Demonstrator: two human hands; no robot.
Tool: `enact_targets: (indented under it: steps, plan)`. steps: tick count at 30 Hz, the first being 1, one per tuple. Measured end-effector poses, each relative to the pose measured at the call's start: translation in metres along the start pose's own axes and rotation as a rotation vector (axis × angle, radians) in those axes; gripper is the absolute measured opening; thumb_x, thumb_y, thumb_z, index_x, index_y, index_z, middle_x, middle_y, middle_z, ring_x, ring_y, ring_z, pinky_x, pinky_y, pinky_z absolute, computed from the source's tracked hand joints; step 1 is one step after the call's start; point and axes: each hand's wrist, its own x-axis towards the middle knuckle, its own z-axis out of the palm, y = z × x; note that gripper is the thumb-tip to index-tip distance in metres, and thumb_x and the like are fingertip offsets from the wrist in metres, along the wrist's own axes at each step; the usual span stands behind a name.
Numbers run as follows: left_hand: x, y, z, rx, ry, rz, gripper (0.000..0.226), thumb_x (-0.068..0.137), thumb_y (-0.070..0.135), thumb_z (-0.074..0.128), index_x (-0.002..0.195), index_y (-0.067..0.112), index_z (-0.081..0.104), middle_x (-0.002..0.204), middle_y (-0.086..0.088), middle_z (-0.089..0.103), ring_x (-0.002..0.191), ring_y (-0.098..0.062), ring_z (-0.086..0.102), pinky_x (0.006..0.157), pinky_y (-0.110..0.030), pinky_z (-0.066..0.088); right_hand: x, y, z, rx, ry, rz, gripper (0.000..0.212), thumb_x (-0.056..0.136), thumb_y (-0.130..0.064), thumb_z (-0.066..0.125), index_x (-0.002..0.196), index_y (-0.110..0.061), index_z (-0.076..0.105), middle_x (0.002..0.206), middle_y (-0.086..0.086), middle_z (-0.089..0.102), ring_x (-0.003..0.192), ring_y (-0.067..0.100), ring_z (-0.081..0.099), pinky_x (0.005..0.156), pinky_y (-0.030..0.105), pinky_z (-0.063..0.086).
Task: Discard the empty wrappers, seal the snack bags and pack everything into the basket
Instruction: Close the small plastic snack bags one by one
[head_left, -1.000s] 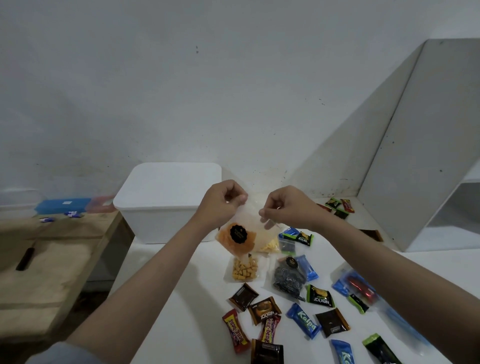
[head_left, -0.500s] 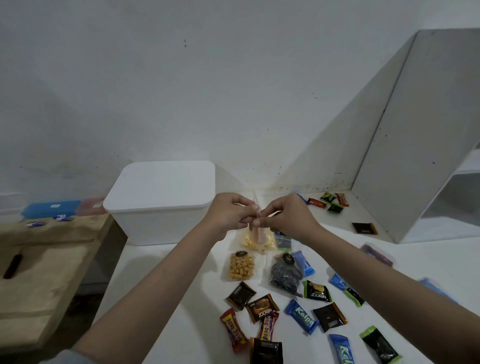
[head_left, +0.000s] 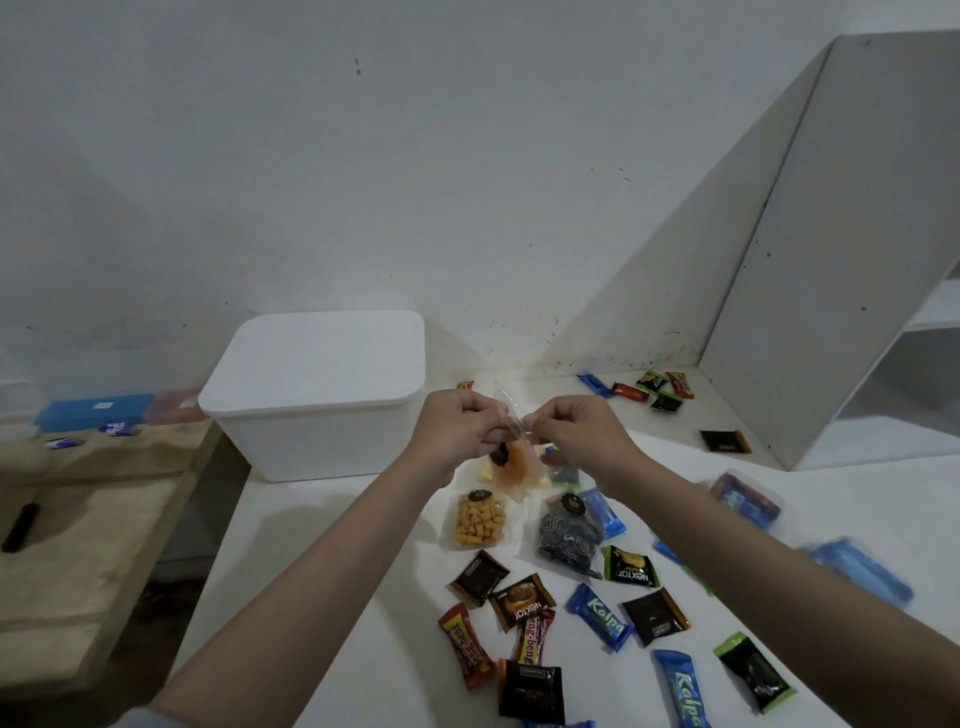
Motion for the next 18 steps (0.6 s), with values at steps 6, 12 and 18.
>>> enact_targets:
  steps: [6, 12, 18]
  plan:
    - [0.011, -0.023, 0.012, 0.067, 0.008, -0.038, 0.007, 0.088, 0.017, 0.064, 0.092, 0.01, 0.063, 0.09, -0.005, 0.069, 0.082, -0.017, 0.069, 0.075, -0.034, 0.054, 0.003, 0.022, 0.003, -0.071, 0.098, -0.044, 0.02, 0.092, -0.019, 0.056, 0.072, -0.014, 0.056, 0.069, 0.003, 0.058, 0.063, 0.015, 0.051, 0.062, 0.03, 0.041]
    - [0.037, -0.064, 0.012, 0.366, -0.328, -0.18, 0.058, 0.08, 0.011, 0.07, 0.13, 0.024, 0.044, 0.121, -0.001, 0.052, 0.11, -0.018, 0.052, 0.082, -0.028, 0.046, 0.013, 0.037, -0.028, 0.085, -0.001, 0.093, 0.02, 0.099, -0.021, 0.043, 0.082, -0.012, 0.05, 0.09, 0.008, 0.074, 0.078, 0.02, 0.072, 0.071, 0.034, 0.051]
    - [0.056, -0.09, 0.048, 0.5, -0.418, -0.137, 0.031, 0.077, 0.012, 0.075, 0.103, 0.01, 0.058, 0.098, -0.003, 0.061, 0.094, -0.02, 0.058, 0.088, -0.034, 0.048, 0.037, 0.058, -0.074, 0.303, -0.006, 0.239, 0.024, 0.1, -0.033, 0.042, 0.093, -0.012, 0.051, 0.091, 0.012, 0.075, 0.085, 0.029, 0.072, 0.077, 0.04, 0.051]
